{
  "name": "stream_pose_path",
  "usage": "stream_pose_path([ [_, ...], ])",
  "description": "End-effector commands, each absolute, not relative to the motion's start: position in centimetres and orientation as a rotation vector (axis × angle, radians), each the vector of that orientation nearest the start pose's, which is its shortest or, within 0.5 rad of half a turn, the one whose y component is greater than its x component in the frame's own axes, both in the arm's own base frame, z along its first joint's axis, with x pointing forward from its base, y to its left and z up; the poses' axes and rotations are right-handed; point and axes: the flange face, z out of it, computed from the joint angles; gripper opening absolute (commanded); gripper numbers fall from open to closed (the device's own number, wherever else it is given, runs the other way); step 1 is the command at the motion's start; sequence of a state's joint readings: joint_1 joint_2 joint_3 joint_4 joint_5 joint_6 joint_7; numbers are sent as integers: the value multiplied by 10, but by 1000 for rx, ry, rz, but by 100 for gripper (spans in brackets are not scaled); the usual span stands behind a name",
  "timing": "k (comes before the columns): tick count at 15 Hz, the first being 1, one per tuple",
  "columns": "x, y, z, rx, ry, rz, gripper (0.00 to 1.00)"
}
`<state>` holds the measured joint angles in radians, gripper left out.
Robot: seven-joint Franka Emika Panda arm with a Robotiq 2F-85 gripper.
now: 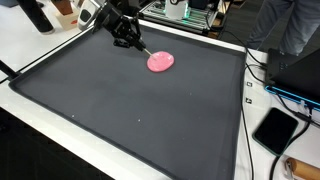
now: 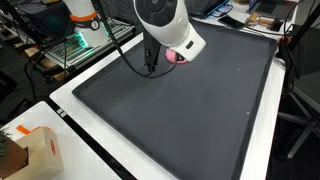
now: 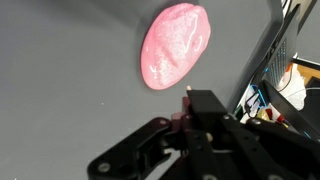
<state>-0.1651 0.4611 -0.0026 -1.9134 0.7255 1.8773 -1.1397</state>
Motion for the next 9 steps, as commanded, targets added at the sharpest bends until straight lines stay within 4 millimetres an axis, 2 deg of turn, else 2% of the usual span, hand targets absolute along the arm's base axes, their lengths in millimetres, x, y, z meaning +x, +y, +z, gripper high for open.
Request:
stream_pose_path([
  [1, 598, -33, 236, -2308, -645, 64, 3],
  [9, 624, 18, 244, -2431, -717, 251, 3],
])
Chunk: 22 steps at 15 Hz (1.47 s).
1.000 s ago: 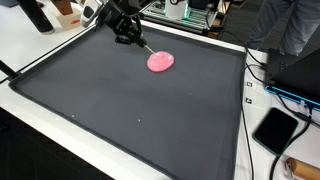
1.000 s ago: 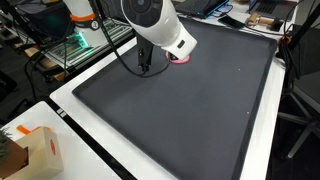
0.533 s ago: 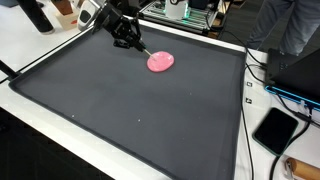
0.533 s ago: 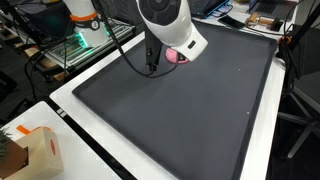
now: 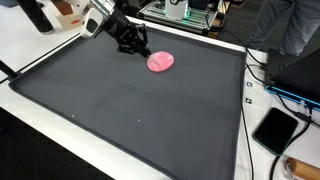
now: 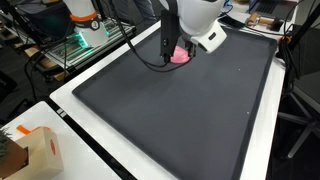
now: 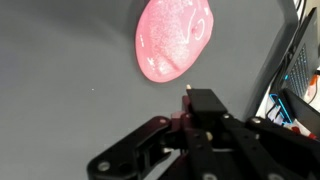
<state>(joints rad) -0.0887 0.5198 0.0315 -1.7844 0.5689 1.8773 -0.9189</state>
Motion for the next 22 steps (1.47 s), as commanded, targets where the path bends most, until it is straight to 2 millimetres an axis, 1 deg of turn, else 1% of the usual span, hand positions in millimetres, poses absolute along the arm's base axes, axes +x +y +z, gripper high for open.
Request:
stream_pose_path([
  [1, 626, 25, 244, -2448, -735, 273, 3],
  [6, 635, 59, 248, -2519, -843, 370, 3],
  [12, 635, 102, 259, -2603, -1002, 454, 3],
  [14, 635, 115, 261, -2622, -1064, 458, 3],
  [15, 634, 107, 261, -2597, -1029, 423, 13],
  [17, 634, 117, 264, -2604, -1063, 428, 13],
  [20, 634, 117, 264, -2606, -1066, 428, 13],
  [21, 633, 123, 266, -2625, -1102, 448, 3],
  [22, 630, 132, 268, -2651, -1150, 478, 3],
])
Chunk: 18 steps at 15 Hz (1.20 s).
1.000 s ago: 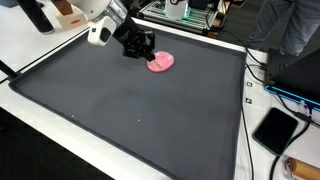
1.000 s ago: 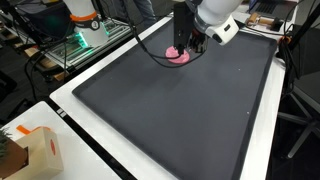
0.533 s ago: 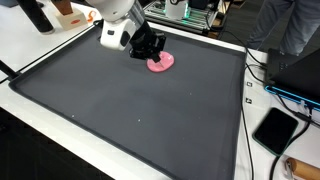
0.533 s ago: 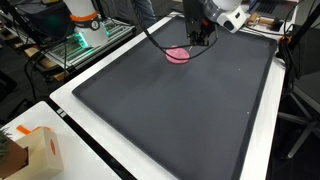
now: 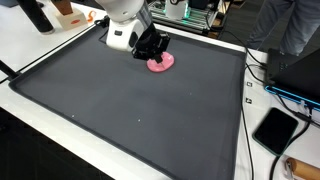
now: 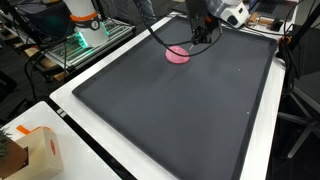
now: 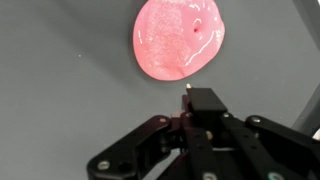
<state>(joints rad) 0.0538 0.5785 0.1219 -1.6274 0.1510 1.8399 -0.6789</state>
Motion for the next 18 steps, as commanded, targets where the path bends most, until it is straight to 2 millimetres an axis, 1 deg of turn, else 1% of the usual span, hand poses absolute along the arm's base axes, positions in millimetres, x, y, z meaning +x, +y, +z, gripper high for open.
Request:
stream_pose_path([
  [1, 628, 139, 269, -2665, -1197, 498, 3],
  [5, 618, 174, 271, -2721, -1352, 562, 3],
  [8, 609, 202, 272, -2765, -1432, 586, 3],
  [10, 603, 216, 271, -2803, -1469, 602, 3],
  [14, 591, 239, 268, -2882, -1537, 617, 3],
  [18, 578, 256, 262, -2943, -1547, 613, 3],
])
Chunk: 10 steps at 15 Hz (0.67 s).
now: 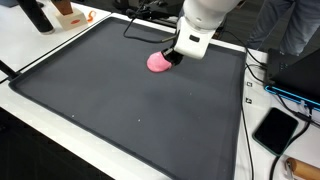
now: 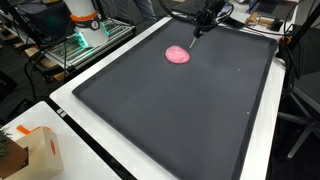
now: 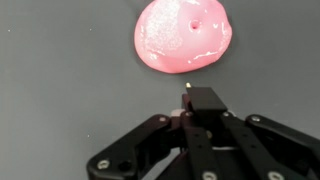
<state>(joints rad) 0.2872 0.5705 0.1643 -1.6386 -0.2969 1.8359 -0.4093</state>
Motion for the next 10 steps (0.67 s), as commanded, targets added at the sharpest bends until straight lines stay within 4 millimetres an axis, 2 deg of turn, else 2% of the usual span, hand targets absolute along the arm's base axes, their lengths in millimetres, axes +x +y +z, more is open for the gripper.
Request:
stream_pose_path([
  [1, 575, 259, 260, -2969, -1534, 610, 3],
  [10, 547, 267, 251, -3132, -1340, 635, 3],
])
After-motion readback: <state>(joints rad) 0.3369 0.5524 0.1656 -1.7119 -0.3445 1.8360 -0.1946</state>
